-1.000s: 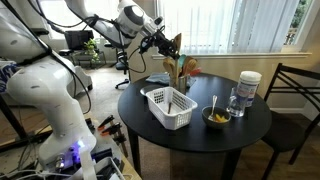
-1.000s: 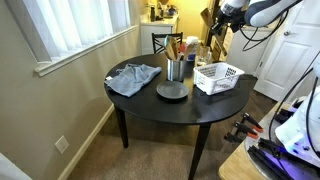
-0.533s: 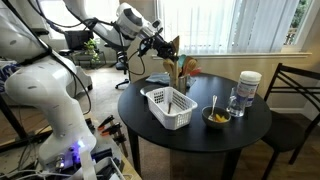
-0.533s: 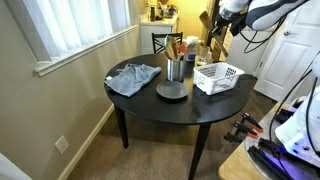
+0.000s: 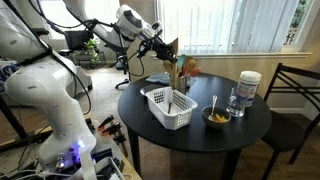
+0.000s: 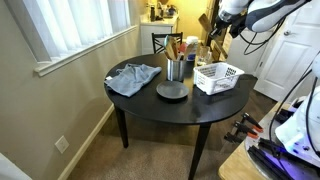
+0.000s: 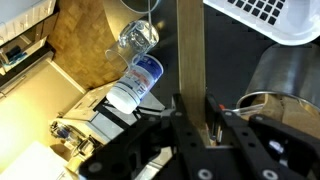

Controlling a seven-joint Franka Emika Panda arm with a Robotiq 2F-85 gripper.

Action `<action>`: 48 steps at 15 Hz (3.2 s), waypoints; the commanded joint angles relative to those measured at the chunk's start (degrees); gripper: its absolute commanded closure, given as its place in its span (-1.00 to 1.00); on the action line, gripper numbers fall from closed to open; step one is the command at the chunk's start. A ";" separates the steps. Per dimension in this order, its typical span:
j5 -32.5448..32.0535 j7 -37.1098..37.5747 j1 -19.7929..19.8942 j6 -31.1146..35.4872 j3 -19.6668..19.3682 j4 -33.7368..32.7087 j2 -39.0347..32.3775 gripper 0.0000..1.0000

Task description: Take the wooden spoon out of the basket and put it into the metal bucket

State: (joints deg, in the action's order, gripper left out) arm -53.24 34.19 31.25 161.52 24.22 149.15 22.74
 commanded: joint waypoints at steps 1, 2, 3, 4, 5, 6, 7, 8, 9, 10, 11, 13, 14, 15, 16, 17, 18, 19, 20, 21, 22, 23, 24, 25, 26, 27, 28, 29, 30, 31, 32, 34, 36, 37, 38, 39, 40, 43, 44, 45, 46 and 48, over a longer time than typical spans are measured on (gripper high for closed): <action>0.00 0.00 0.00 0.00 0.00 0.00 0.00 0.52; 0.00 0.00 0.00 0.00 0.00 0.00 0.00 0.52; 0.00 0.00 0.00 0.00 0.00 0.00 0.00 0.52; 0.00 0.00 0.00 0.00 0.00 0.00 0.00 0.52; 0.00 0.00 0.00 0.00 0.00 0.00 0.00 0.84; -0.59 2.35 0.92 -0.21 0.75 -0.30 0.01 0.84; -0.93 4.47 1.76 -0.39 1.36 -0.93 -0.47 0.84; -1.95 6.93 2.80 -0.40 2.09 -1.56 -0.63 0.84; -2.20 8.88 3.56 -0.35 2.64 -2.27 -1.05 0.84; -3.68 12.19 5.33 0.22 3.96 -3.40 -1.36 0.84; -6.15 16.48 7.57 0.80 5.81 -4.64 -1.43 0.84; -12.15 25.47 12.37 0.57 10.30 -7.97 -1.88 0.85; -14.95 29.97 15.17 0.33 13.16 -9.99 -2.07 0.85; -17.66 34.38 17.44 -0.25 15.82 -11.79 -2.38 0.85; -20.77 38.82 19.54 -1.11 18.65 -13.80 -3.42 0.85; -24.00 43.18 21.52 -2.05 21.48 -15.53 -4.20 0.85; -27.50 47.72 23.13 -3.58 24.33 -17.21 -5.71 0.85; -31.28 52.25 24.68 -5.71 27.19 -18.65 -7.17 0.85; -34.86 56.45 25.68 -8.31 29.76 -19.84 -9.30 0.84; -37.66 59.79 26.59 -11.33 32.25 -20.77 -11.40 0.85; -40.05 62.58 27.32 -14.72 34.56 -21.55 -13.83 0.85; -42.00 64.90 27.87 -17.97 36.55 -22.07 -16.33 0.85; -43.37 66.73 28.18 -20.89 38.09 -22.52 -18.79 0.84; -44.74 68.38 28.23 -23.57 39.25 -22.80 -21.14 0.85; -45.75 69.68 28.01 -25.78 39.94 -23.09 -23.30 0.85; -47.71 70.33 15.66 -29.63 29.15 -23.33 -27.39 0.85; -48.40 71.23 13.37 -30.59 27.05 -23.83 -28.58 0.85; -48.92 72.16 8.72 -31.30 22.59 -24.61 -29.93 0.85; -49.01 72.82 3.95 -31.09 17.68 -25.56 -30.81 0.84; -48.80 73.46 -0.75 -30.49 12.74 -26.57 -31.87 0.85; -48.23 73.92 -5.25 -29.40 7.90 -27.60 -32.51 0.85; -47.22 74.94 -13.54 -27.31 -1.10 -29.45 -33.16 0.85; -48.80 78.99 -19.36 -24.91 -7.12 -30.31 -31.73 0.84; -49.53 80.88 -21.46 -23.27 -9.28 -30.58 -30.91 0.84; -50.27 82.26 -23.29 -21.88 -10.91 -31.00 -30.24 0.85; -50.99 83.28 -24.84 -20.66 -12.24 -31.46 -29.83 0.85; -51.69 84.21 -26.14 -19.65 -13.27 -31.82 -29.61 0.84; -52.54 85.35 -28.85 -18.00 -15.60 -32.55 -29.09 0.84; -52.51 85.74 -29.44 -17.68 -16.15 -32.64 -29.00 0.84; -52.46 85.89 -29.92 -17.39 -16.62 -32.69 -28.89 0.84; -52.23 85.97 -30.32 -17.24 -17.01 -32.75 -28.88 0.84; -51.98 86.12 -30.84 -17.14 -17.56 -32.80 -28.93 0.84</action>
State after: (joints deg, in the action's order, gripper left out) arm -103.85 117.87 1.51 142.48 8.33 115.83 -7.37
